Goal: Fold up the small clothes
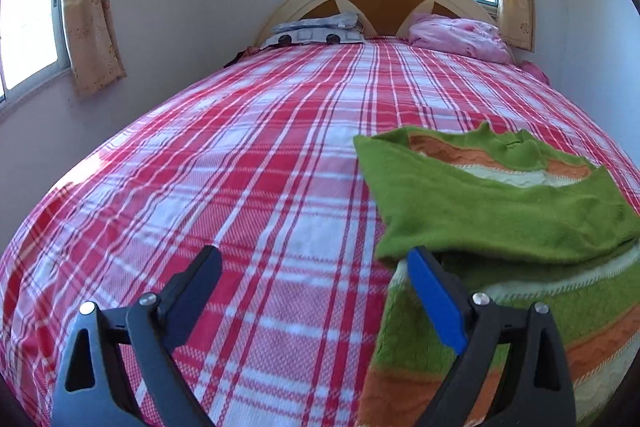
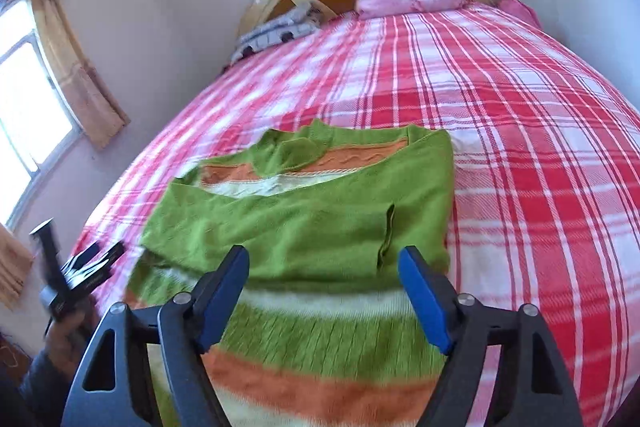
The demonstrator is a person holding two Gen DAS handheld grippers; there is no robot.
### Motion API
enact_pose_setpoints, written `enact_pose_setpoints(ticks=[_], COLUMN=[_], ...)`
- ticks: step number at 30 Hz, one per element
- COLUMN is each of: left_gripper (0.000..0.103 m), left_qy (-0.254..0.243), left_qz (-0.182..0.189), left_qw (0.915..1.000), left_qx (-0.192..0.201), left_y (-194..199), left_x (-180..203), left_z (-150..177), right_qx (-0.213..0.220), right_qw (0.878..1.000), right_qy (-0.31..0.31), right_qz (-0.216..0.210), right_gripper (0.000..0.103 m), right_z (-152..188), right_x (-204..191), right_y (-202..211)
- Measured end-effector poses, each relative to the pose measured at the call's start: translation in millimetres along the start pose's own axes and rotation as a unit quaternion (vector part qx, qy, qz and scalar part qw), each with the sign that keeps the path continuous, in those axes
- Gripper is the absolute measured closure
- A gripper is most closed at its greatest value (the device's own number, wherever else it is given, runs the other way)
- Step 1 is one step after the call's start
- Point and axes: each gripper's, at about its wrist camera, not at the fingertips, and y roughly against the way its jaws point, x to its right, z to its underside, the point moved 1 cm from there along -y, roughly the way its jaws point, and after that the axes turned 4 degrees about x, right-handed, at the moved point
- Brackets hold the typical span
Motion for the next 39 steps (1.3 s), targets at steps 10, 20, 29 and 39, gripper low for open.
enact_pose_setpoints(ticks=[10, 20, 29, 39], left_gripper=[0.0, 0.0, 0.0, 0.0], left_qy=[-0.089, -0.043, -0.014, -0.039], left_qz=[0.041, 0.036, 0.033, 0.011], left_qw=[0.9935, 0.9934, 0.9968, 0.9985], left_qx=[-0.057, -0.1, -0.072, -0.037], left_y=[-29, -47, -27, -40], left_x=[39, 26, 14, 31], left_z=[4, 10, 5, -31], right_qx=[-0.057, 0.007, -0.025, 0.001], right_qw=[0.997, 0.996, 0.993, 0.996], right_qy=[0.0, 0.018, 0.031, 0.075], right_qz=[0.052, 0.082, 0.112, 0.044], right_gripper=[0.056, 0.098, 0.091, 0.035], right_z=[13, 4, 14, -8], right_x=[7, 14, 29, -22], right_y=[-59, -26, -34, -35])
